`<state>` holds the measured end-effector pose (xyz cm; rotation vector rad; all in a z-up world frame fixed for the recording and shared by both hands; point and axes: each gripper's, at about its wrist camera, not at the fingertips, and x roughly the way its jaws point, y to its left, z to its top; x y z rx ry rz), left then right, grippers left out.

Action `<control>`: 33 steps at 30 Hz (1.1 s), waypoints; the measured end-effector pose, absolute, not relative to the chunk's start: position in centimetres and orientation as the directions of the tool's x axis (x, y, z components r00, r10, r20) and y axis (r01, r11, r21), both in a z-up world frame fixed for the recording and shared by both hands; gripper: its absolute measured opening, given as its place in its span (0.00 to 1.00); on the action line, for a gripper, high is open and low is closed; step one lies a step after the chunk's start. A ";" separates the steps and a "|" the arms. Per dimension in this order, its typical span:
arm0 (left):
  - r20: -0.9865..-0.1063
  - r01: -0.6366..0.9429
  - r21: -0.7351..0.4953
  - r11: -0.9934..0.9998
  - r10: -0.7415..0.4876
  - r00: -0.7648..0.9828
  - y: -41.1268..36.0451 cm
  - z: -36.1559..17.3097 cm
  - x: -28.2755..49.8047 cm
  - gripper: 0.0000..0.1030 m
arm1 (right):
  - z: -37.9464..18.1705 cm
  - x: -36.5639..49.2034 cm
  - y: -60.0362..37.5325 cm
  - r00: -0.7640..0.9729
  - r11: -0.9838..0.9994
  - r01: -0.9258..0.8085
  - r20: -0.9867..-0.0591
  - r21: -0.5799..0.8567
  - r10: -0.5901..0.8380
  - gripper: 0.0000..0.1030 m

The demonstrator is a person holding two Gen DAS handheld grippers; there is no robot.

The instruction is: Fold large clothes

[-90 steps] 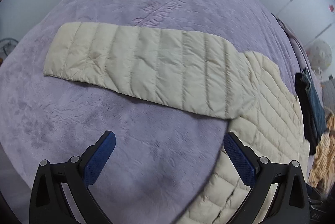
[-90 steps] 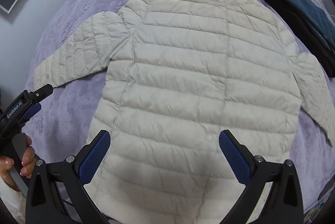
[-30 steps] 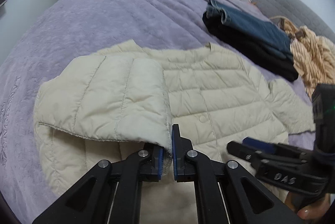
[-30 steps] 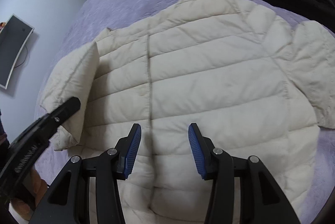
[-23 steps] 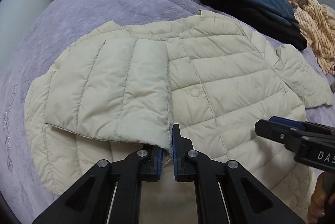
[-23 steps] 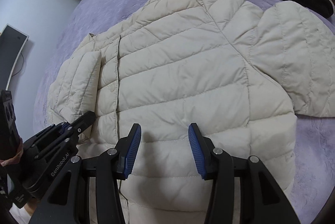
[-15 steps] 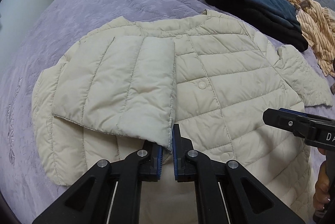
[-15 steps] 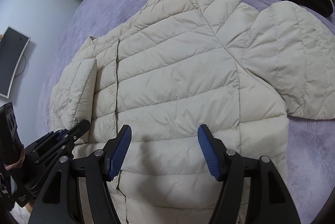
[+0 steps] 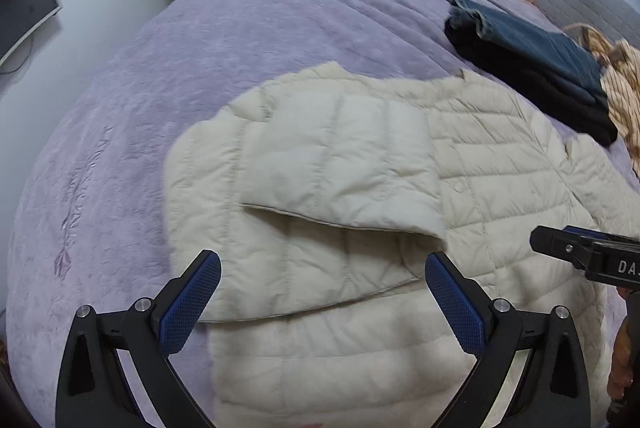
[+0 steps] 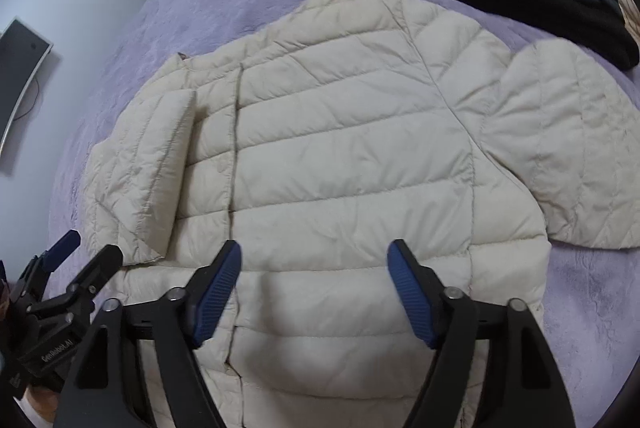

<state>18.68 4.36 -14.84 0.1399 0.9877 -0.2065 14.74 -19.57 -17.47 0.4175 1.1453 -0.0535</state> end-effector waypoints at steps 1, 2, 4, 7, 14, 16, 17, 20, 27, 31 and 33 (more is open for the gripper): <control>-0.833 0.192 0.026 0.981 -0.085 0.547 5.9 -14.2 18.8 0.99 | -16.7 15.2 -18.6 0.434 0.931 0.221 -0.884 0.290 0.172 0.81; -0.831 0.149 0.034 0.988 -0.055 0.554 7.3 -14.1 19.1 0.99 | -15.9 15.6 -17.4 0.446 0.942 0.184 -0.878 0.280 0.174 0.81; -0.835 0.070 0.057 0.996 0.009 0.550 10.5 -14.5 19.6 0.99 | -14.5 16.8 -14.5 0.468 0.967 0.097 -0.868 0.237 0.166 0.81; -0.858 -0.035 0.051 0.998 0.062 0.509 14.8 -15.8 20.6 0.99 | -13.1 18.3 -9.4 0.489 0.993 -0.055 -0.865 0.102 0.116 0.81; -0.865 -0.121 0.023 0.992 0.080 0.495 18.8 -18.1 23.3 0.99 | -16.2 20.8 0.3 0.552 0.900 -0.271 -0.821 -0.341 -0.145 0.81; -0.866 -0.118 0.008 0.993 0.066 0.496 18.7 -18.5 23.9 0.99 | -17.1 21.6 0.6 0.578 0.874 -0.236 -0.785 -0.425 -0.225 0.79; -0.867 -0.113 0.005 0.994 0.060 0.495 18.6 -18.5 24.0 0.99 | -16.9 21.5 0.3 0.587 0.873 -0.205 -0.769 -0.443 -0.252 0.71; -0.863 -0.089 -0.010 0.996 0.037 0.503 18.2 -18.1 24.3 0.99 | -15.7 21.9 -2.9 0.571 0.948 -0.098 -0.797 -0.302 -0.195 0.06; -0.852 -0.060 -0.029 0.998 0.007 0.524 18.1 -16.8 26.6 0.99 | -17.0 18.8 -16.0 0.504 0.909 0.337 -0.863 0.244 0.045 0.07; -0.849 -0.011 -0.009 1.000 -0.002 0.528 16.5 -16.9 27.9 0.99 | -20.3 16.5 -19.8 0.488 0.759 0.474 -0.851 0.447 0.196 0.07; -0.855 0.018 0.009 1.000 -0.001 0.518 15.3 -17.6 28.3 0.99 | -20.8 15.3 -20.4 0.506 0.721 0.498 -0.837 0.482 0.210 0.07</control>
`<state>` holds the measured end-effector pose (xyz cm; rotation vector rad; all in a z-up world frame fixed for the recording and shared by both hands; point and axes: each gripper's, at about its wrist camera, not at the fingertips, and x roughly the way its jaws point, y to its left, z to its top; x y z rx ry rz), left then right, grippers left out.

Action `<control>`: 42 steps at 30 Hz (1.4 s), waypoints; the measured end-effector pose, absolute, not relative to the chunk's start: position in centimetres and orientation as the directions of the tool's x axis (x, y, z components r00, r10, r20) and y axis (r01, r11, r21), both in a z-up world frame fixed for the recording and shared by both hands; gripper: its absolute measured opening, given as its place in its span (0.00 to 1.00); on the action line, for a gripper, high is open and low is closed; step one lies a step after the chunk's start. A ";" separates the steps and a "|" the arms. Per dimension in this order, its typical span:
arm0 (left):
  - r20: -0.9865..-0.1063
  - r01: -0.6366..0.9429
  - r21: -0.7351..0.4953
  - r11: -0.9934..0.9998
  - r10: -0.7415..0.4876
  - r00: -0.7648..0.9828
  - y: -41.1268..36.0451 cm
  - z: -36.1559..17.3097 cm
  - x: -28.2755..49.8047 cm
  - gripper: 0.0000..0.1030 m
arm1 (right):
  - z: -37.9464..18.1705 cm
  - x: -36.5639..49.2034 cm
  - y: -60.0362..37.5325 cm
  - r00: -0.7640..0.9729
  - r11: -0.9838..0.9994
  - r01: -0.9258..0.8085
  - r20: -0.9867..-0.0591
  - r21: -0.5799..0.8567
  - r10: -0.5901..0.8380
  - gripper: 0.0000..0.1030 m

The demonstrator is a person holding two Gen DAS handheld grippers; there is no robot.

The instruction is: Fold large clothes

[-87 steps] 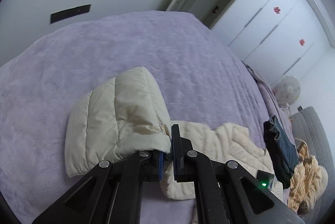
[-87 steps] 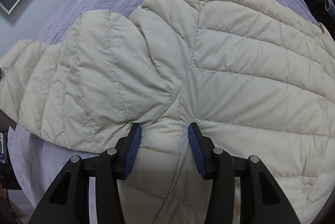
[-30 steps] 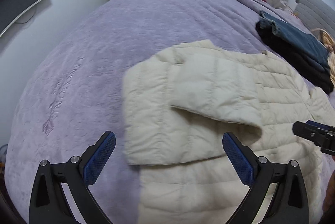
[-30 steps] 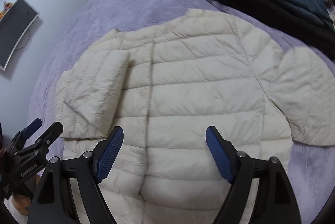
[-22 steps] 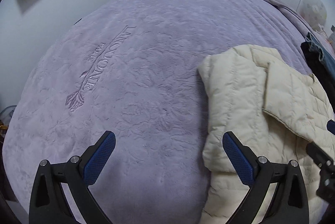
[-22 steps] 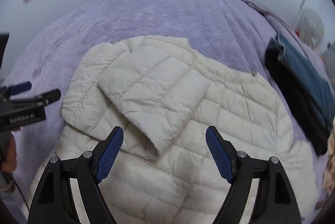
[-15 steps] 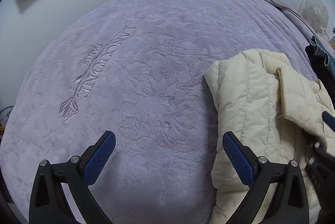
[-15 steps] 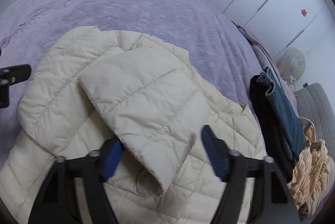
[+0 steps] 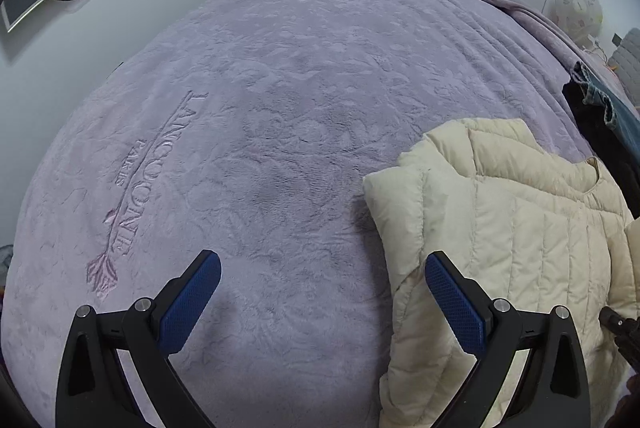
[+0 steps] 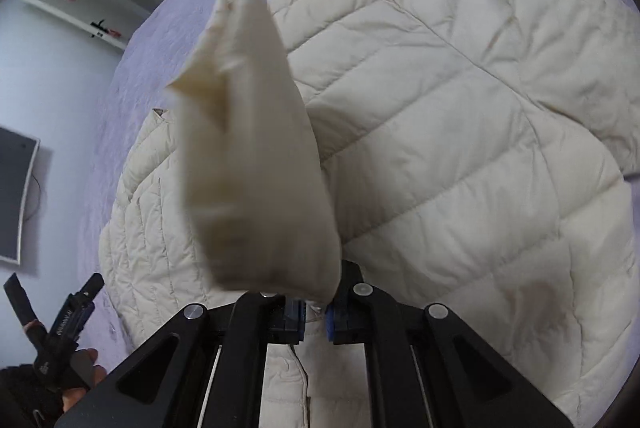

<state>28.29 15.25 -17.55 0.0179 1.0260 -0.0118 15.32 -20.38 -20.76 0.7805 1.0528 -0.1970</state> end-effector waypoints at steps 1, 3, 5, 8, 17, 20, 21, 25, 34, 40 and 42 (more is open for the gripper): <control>-0.857 0.034 0.023 0.999 0.002 0.515 14.5 -17.9 28.3 0.99 | -20.8 14.8 -20.6 0.512 0.710 0.509 -0.834 0.487 0.205 0.07; -0.858 0.054 0.066 0.996 0.029 0.512 13.3 -18.8 28.4 0.99 | -20.9 13.8 -21.1 0.516 0.686 0.540 -0.836 0.487 0.188 0.07; -0.859 0.060 0.102 0.993 0.057 0.509 12.7 -19.8 28.6 0.99 | -21.2 13.5 -21.8 0.519 0.663 0.561 -0.834 0.496 0.184 0.07; -0.865 0.038 0.109 0.993 0.076 0.497 12.8 -20.9 29.7 0.99 | -21.3 14.1 -22.2 0.519 0.672 0.549 -0.833 0.497 0.192 0.07; -0.870 0.034 0.140 0.990 0.107 0.482 15.2 -22.1 31.2 1.00 | -22.7 16.3 -19.8 0.513 0.658 0.503 -0.806 0.561 0.295 0.07; -0.874 0.054 0.128 0.990 0.086 0.479 15.8 -21.2 30.9 1.00 | -23.1 16.9 -20.4 0.519 0.646 0.502 -0.798 0.575 0.306 0.07; -0.870 0.060 0.127 0.990 0.082 0.487 15.9 -20.6 30.6 1.00 | -23.0 16.9 -20.8 0.521 0.645 0.499 -0.795 0.579 0.310 0.08; -0.845 0.061 0.115 0.991 0.066 0.531 16.8 -17.8 29.0 1.00 | -21.5 16.4 -21.8 0.495 0.685 0.452 -0.799 0.572 0.340 0.61; -0.853 0.132 0.107 0.985 0.023 0.522 13.6 -17.3 26.9 1.00 | -15.9 12.4 -23.0 0.521 0.819 0.446 -0.849 0.361 0.090 0.26; -0.868 0.105 0.177 0.979 0.105 0.485 13.5 -20.8 27.0 1.00 | -19.7 17.0 -22.5 0.481 0.839 0.395 -0.862 0.375 0.159 0.23; -0.879 0.085 0.157 0.984 0.100 0.467 14.6 -21.6 26.9 1.00 | -21.8 17.5 -22.3 0.460 0.819 0.405 -0.865 0.407 0.202 0.22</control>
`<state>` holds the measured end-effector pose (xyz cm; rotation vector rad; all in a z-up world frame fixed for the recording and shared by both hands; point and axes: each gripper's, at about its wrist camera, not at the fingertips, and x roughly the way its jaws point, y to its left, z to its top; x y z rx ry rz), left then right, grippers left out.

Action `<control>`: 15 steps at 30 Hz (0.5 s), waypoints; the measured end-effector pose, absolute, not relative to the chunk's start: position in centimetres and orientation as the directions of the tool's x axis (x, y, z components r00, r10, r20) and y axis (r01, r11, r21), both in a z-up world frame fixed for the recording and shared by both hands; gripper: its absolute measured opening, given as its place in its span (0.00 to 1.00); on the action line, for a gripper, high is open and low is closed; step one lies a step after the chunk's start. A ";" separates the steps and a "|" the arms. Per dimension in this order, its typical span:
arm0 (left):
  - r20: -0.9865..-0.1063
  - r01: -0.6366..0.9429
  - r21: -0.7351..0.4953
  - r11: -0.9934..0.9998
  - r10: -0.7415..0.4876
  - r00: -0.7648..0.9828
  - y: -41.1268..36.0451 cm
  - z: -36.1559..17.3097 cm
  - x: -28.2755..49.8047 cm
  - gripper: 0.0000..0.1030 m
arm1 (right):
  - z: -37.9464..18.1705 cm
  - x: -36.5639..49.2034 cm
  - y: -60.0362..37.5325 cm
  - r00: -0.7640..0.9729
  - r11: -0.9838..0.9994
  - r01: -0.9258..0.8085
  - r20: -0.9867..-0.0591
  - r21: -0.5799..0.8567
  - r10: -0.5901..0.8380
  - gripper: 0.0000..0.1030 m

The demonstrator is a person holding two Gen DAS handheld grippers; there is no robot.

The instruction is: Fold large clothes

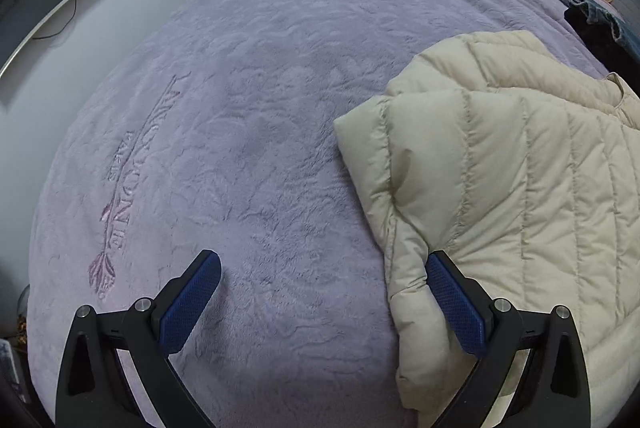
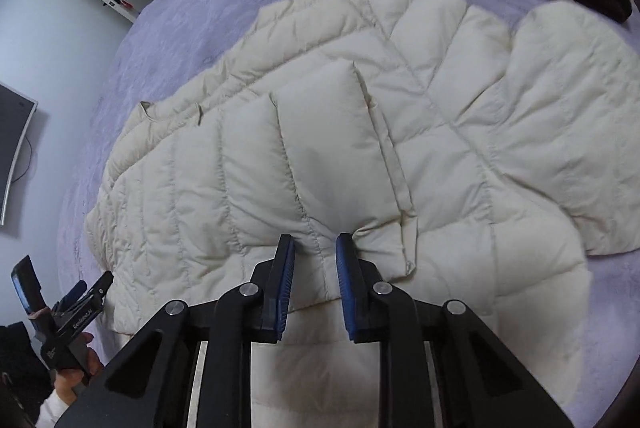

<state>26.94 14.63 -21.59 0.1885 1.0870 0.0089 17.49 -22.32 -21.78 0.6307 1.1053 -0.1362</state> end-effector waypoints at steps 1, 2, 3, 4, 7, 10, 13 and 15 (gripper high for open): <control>-0.883 0.076 0.142 0.987 0.092 0.460 15.0 -21.8 27.0 1.00 | -22.4 17.8 -22.0 0.461 0.823 0.403 -0.866 0.401 0.196 0.22; -0.887 0.067 0.129 0.989 0.084 0.455 15.3 -22.0 27.0 1.00 | -22.7 18.0 -21.8 0.462 0.835 0.396 -0.869 0.383 0.180 0.20; -0.889 0.061 0.122 0.991 0.081 0.451 15.4 -22.2 27.0 1.00 | -22.8 18.0 -21.7 0.468 0.844 0.385 -0.867 0.373 0.170 0.19; -0.890 0.059 0.121 0.991 0.082 0.449 15.4 -22.3 27.1 1.00 | -23.0 18.0 -21.8 0.472 0.844 0.382 -0.864 0.377 0.173 0.19; -0.883 0.064 0.147 0.987 0.102 0.458 15.0 -22.5 26.9 1.00 | -23.2 17.8 -22.9 0.474 0.817 0.400 -0.856 0.416 0.204 0.11; -0.881 0.062 0.157 0.986 0.111 0.459 14.8 -22.3 26.9 1.00 | -22.7 16.8 -24.7 0.476 0.788 0.440 -0.856 0.430 0.201 0.10; -0.883 0.062 0.164 0.985 0.119 0.454 14.8 -21.7 26.9 1.00 | -21.7 15.7 -26.0 0.476 0.774 0.477 -0.863 0.417 0.171 0.11; -0.882 0.062 0.176 0.982 0.129 0.453 14.7 -20.7 26.7 1.00 | -21.1 14.9 -26.6 0.473 0.765 0.489 -0.864 0.420 0.173 0.14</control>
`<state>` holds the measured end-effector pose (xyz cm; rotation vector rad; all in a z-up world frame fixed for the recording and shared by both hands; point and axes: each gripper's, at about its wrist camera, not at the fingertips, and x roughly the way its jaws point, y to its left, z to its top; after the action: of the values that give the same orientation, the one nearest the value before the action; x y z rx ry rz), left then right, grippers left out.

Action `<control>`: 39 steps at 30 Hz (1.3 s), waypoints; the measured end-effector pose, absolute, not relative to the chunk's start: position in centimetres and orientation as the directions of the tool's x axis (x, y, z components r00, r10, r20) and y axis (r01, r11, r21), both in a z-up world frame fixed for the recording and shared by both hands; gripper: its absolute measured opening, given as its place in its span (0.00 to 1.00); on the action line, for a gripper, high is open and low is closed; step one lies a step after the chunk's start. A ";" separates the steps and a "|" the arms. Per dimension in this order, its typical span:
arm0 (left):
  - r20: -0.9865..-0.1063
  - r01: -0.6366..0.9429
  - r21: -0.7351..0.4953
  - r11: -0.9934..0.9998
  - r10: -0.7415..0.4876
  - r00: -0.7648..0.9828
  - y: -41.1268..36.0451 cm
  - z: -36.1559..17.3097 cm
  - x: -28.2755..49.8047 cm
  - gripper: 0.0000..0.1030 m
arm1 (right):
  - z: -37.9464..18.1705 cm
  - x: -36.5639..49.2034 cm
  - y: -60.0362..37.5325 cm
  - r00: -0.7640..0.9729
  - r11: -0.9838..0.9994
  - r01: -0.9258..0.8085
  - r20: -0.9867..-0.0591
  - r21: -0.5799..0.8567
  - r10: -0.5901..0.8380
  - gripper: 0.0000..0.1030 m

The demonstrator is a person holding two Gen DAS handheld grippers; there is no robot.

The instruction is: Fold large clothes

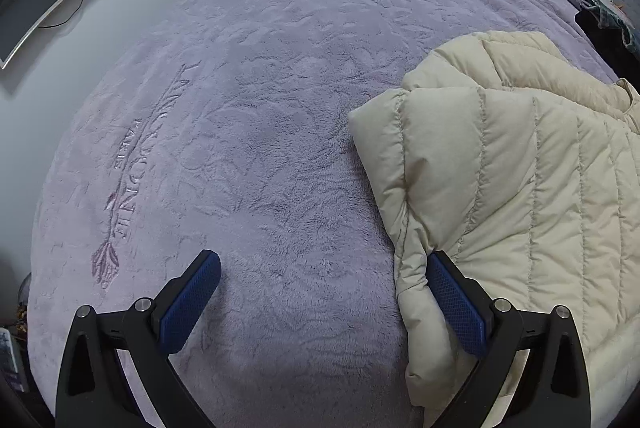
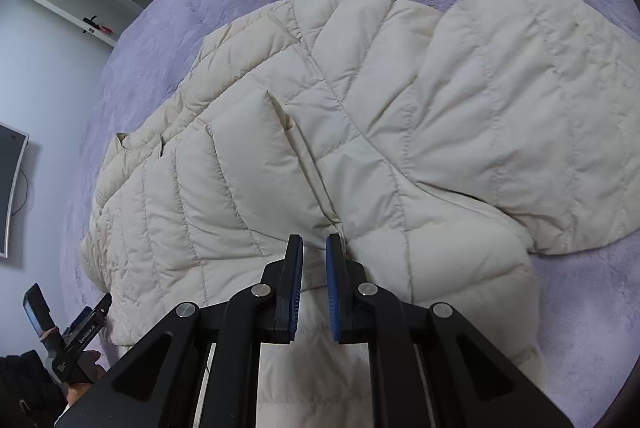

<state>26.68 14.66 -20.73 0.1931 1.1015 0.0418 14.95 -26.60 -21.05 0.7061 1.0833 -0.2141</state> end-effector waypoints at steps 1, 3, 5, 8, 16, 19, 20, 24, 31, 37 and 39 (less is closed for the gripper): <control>-0.879 0.064 0.180 0.982 0.132 0.458 14.6 -20.1 26.5 1.00 | -20.6 14.5 -26.8 0.474 0.761 0.490 -0.863 0.425 0.177 0.15; -0.873 0.070 0.183 0.981 0.129 0.470 14.4 -18.5 26.0 1.00 | -19.7 13.4 -26.9 0.478 0.756 0.482 -0.856 0.443 0.197 0.15; -0.869 0.083 0.167 0.982 0.107 0.484 13.9 -16.8 25.2 1.00 | -19.1 12.0 -27.2 0.478 0.744 0.481 -0.850 0.463 0.220 0.15; -0.863 0.109 0.148 0.983 0.075 0.499 12.4 -14.3 23.7 1.00 | -18.9 9.9 -27.7 0.469 0.715 0.498 -0.846 0.490 0.253 0.32; -0.899 0.234 0.040 0.971 -0.068 0.434 4.5 -12.5 19.5 1.00 | -18.3 4.4 -30.0 0.463 0.656 0.553 -0.844 0.513 0.271 0.57; -0.913 0.284 0.001 0.959 -0.115 0.392 0.7 -13.0 17.7 1.00 | -18.3 2.9 -31.5 0.475 0.629 0.573 -0.838 0.525 0.267 0.71; -0.915 0.297 -0.006 0.955 -0.125 0.384 -0.7 -13.1 17.3 1.00 | -18.3 2.4 -32.2 0.479 0.621 0.579 -0.837 0.528 0.265 0.73; -0.924 0.348 -0.036 0.937 -0.165 0.346 -5.7 -13.9 16.0 1.00 | -18.3 0.0 -35.2 0.502 0.582 0.608 -0.829 0.540 0.245 0.78; -0.924 0.371 -0.040 0.928 -0.176 0.340 -12.4 -14.8 15.8 1.00 | -19.4 -3.2 -41.1 0.532 0.513 0.662 -0.824 0.547 0.192 1.00; -0.913 0.374 -0.082 0.924 -0.219 0.343 -17.2 -15.6 17.3 1.00 | -20.3 -3.9 -46.7 0.535 0.454 0.708 -0.831 0.540 0.153 1.00; -0.909 0.370 -0.079 0.926 -0.220 0.356 -18.7 -15.9 18.0 1.00 | -21.1 -4.0 -48.9 0.578 0.381 0.717 -0.803 0.584 0.142 1.00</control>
<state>18.00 -18.69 -15.88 0.1489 1.1464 -0.3827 -4.00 -48.88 -21.06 1.1477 0.9139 -0.4407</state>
